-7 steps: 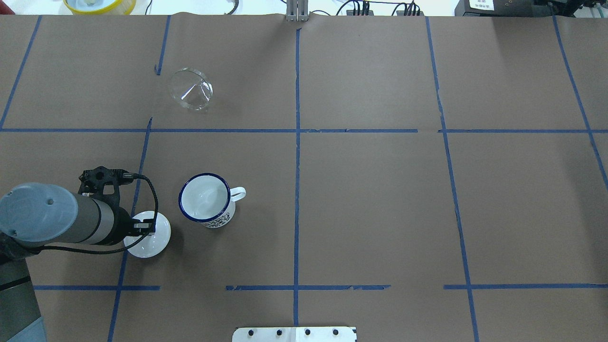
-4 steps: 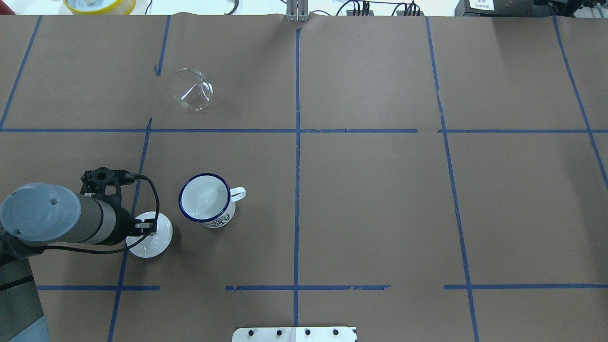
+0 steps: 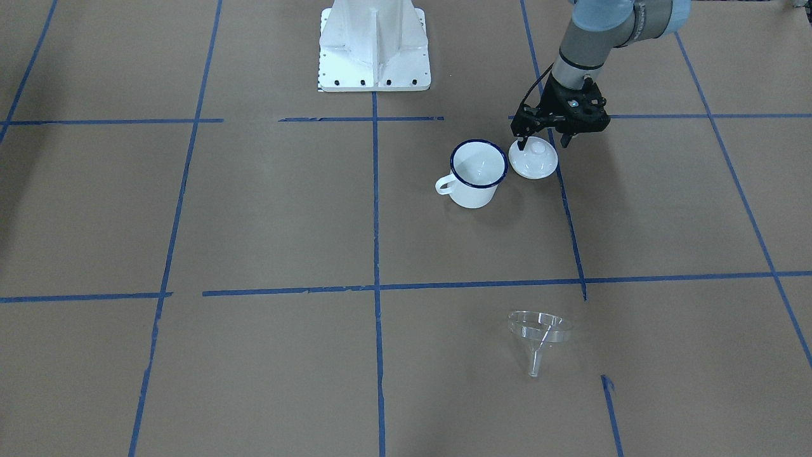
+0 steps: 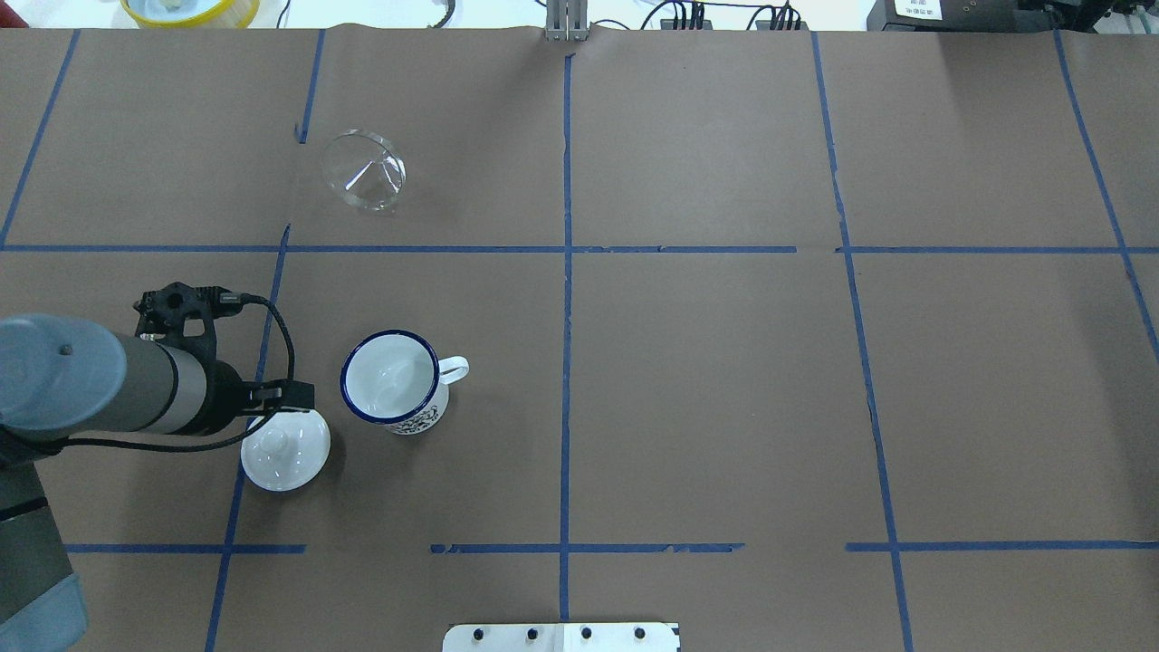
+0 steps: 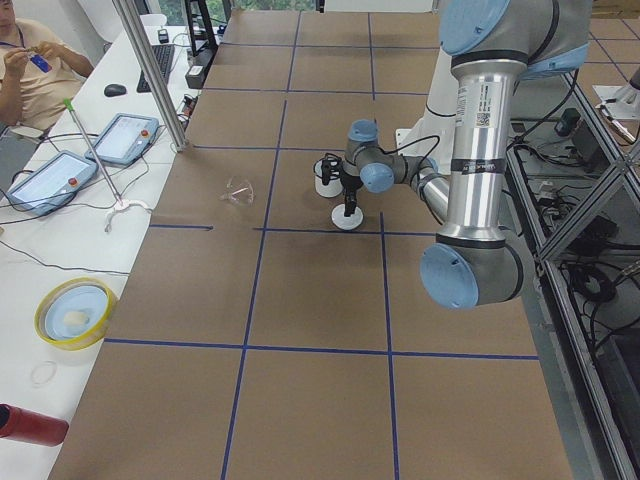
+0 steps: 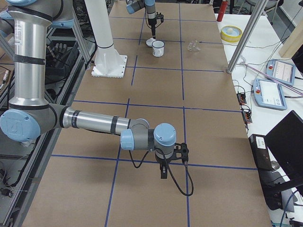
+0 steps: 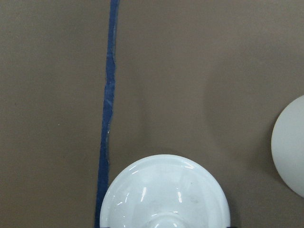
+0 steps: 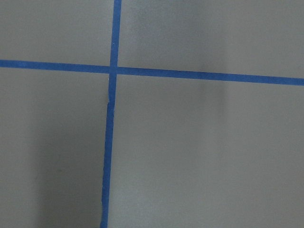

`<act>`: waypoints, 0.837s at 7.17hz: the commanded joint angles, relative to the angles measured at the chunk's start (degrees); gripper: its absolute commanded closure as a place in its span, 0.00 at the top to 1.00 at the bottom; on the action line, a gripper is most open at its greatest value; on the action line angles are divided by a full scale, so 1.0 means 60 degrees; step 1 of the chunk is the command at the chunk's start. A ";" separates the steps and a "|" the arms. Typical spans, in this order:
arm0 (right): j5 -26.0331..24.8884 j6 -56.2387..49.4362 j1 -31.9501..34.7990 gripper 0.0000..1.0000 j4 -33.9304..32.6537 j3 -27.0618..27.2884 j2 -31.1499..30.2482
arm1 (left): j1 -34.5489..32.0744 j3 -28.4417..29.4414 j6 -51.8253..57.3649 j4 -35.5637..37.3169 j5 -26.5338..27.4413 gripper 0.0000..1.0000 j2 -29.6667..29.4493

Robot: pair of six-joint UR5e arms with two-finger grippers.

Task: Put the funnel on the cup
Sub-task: 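Move the left gripper to the clear glass funnel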

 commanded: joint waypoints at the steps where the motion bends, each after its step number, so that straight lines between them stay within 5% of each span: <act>1: 0.0000 0.0000 0.0000 1.00 0.0000 0.0000 0.0000 | -0.1400 -0.0091 -0.1899 -0.0178 0.0018 1.00 -0.0495; 3: 0.0000 0.0000 0.0000 1.00 0.0000 0.0000 0.0000 | -0.1697 0.0593 -0.4801 -0.1896 0.0949 1.00 -0.1167; 4: 0.0000 0.0000 0.0000 1.00 0.0000 0.0000 0.0000 | -0.1667 0.1947 -0.6484 -0.3474 0.1449 1.00 -0.1852; 6: 0.0000 0.0000 0.0000 1.00 0.0000 0.0000 0.0000 | -0.1609 0.4528 -0.8295 -0.4557 0.2461 1.00 -0.3420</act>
